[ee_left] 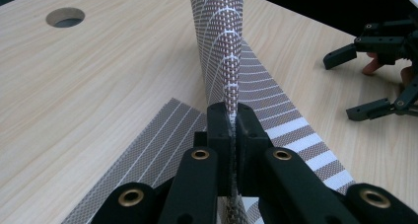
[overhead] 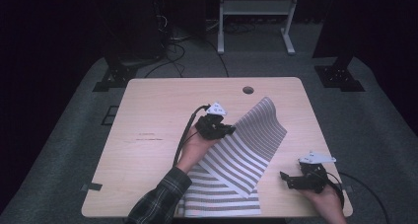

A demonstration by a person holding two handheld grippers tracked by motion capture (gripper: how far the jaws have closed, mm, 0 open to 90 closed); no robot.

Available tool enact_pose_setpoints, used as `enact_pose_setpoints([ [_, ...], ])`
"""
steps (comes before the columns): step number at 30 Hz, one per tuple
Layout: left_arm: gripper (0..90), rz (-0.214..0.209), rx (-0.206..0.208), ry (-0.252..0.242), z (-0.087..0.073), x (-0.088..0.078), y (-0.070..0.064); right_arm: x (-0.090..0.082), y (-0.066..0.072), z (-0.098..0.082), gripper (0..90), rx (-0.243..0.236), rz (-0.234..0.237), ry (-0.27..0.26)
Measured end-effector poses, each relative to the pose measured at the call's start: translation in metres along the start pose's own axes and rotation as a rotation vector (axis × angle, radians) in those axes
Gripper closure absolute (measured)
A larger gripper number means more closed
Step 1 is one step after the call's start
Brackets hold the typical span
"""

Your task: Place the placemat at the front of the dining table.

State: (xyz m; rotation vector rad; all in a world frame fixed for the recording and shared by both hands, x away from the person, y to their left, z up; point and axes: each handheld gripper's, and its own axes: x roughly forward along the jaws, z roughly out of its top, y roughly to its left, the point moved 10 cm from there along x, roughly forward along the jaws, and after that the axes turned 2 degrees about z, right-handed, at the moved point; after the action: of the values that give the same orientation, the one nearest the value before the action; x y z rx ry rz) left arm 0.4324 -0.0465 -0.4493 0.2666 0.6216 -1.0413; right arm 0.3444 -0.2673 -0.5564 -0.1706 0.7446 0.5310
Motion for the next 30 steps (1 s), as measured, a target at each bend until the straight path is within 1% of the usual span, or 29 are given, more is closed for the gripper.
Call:
enact_pose_setpoints([
  [3, 87.6, -0.006, -0.003, 0.001, 0.002, 0.005, -0.003, 0.000, 0.000, 0.000, 9.3, 0.000, 0.000, 0.000],
  [13, 87.6, -0.034, 0.004, 0.006, 0.008, 0.024, -0.017, 0.000, 0.000, 0.000, 9.3, 0.000, 0.000, 0.001],
  [18, 87.4, -0.038, 0.016, 0.024, 0.006, 0.030, -0.021, 0.000, 0.000, 0.000, 9.3, 0.000, 0.000, 0.001],
  [23, 86.2, -0.032, 0.017, 0.031, 0.004, 0.029, -0.018, 0.000, 0.000, 0.000, 9.3, 0.000, 0.000, 0.001],
  [24, 83.0, -0.028, 0.012, 0.026, 0.004, 0.029, -0.017, 0.000, 0.000, 0.000, 9.3, 0.000, 0.000, 0.000],
  [25, 83.0, -0.024, 0.014, 0.028, 0.004, 0.029, -0.016, 0.000, 0.000, 0.000, 9.3, 0.000, 0.000, 0.000],
  [29, 73.1, 0.011, 0.013, 0.029, 0.003, 0.024, -0.008, 0.000, 0.000, 0.000, 9.3, 0.000, 0.000, 0.000],
  [30, 71.5, 0.015, 0.006, 0.022, 0.003, 0.023, -0.006, 0.000, 0.000, 0.000, 9.3, 0.000, 0.000, 0.000],
])
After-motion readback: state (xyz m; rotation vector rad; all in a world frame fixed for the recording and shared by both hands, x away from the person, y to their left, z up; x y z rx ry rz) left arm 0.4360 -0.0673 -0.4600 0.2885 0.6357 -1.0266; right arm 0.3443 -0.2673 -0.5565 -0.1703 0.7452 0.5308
